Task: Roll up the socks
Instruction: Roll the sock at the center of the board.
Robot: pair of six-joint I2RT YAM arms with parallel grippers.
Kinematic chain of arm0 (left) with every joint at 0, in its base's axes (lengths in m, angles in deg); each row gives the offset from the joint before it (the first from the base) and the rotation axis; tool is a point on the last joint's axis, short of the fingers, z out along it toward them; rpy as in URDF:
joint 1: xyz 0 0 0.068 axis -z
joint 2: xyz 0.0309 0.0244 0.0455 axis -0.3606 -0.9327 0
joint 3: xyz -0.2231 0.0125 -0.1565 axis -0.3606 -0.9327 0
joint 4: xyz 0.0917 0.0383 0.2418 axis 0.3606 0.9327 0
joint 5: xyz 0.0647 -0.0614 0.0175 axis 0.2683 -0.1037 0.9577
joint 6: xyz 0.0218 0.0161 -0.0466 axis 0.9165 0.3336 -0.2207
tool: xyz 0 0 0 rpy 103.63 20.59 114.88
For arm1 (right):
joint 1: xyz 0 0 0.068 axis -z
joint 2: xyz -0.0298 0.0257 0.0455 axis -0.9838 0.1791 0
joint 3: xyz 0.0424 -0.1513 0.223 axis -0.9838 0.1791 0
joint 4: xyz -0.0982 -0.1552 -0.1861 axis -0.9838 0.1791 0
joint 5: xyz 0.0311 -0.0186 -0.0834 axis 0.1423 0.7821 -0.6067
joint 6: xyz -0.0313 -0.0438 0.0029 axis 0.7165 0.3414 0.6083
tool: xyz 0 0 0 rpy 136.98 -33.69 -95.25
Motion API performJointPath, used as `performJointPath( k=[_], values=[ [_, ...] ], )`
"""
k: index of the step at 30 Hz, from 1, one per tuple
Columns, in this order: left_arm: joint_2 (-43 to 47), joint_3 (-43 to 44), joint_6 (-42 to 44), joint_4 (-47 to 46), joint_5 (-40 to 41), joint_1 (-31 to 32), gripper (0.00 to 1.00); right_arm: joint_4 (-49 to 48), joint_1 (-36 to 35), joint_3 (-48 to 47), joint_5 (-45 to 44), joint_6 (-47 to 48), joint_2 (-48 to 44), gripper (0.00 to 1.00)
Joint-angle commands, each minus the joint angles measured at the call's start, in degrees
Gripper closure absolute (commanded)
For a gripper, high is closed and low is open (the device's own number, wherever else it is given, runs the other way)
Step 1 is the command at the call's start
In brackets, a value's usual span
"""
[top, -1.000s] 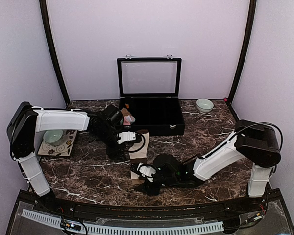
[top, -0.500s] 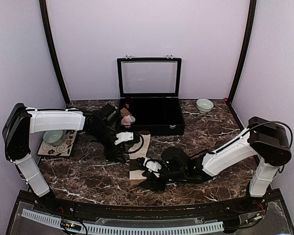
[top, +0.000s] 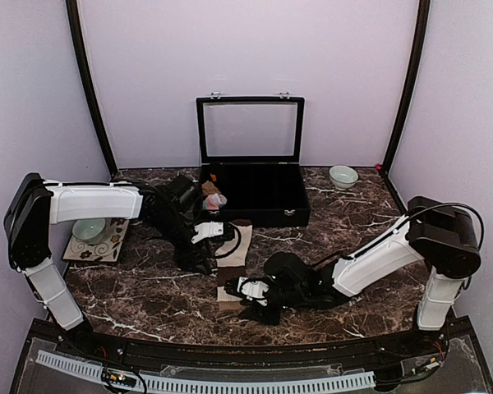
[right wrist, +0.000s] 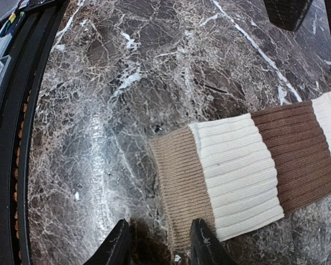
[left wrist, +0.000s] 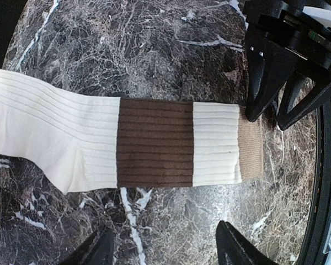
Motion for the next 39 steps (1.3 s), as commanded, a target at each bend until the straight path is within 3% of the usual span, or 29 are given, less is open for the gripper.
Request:
performJointPath(
  k=[1, 12, 21, 26, 32, 39],
  values=[
    [0.18, -0.77, -0.31, 1.83, -1.5, -0.04, 0.34, 1.7, -0.77, -2.05, -2.84, 3.56, 1.55, 0.67],
    [3.65, -6.31, -0.78, 0.73, -2.96, -0.22, 0.35, 5.22, -0.94, -4.67, -2.24, 2.98, 5.06, 1.0],
    [14.13, -18.65, 2.21, -7.66, -9.1, -1.93, 0.36, 4.94, 2.17, -5.5, 8.08, -10.78, 6.87, 1.0],
    [13.58, -20.35, 2.81, -9.63, -11.35, -1.89, 0.43, 3.56, 6.22, -6.53, 16.98, -20.98, 10.44, 1.0],
    [12.2, -19.22, 5.11, -9.34, -14.15, -0.69, 0.45, 4.45, 9.72, -7.42, 21.08, -28.63, 12.91, 1.0],
    [8.35, -17.68, 6.76, -11.79, -7.89, 5.1, 0.5, 8.13, 12.71, -9.46, 24.62, -36.22, 15.14, 1.0]
  ],
)
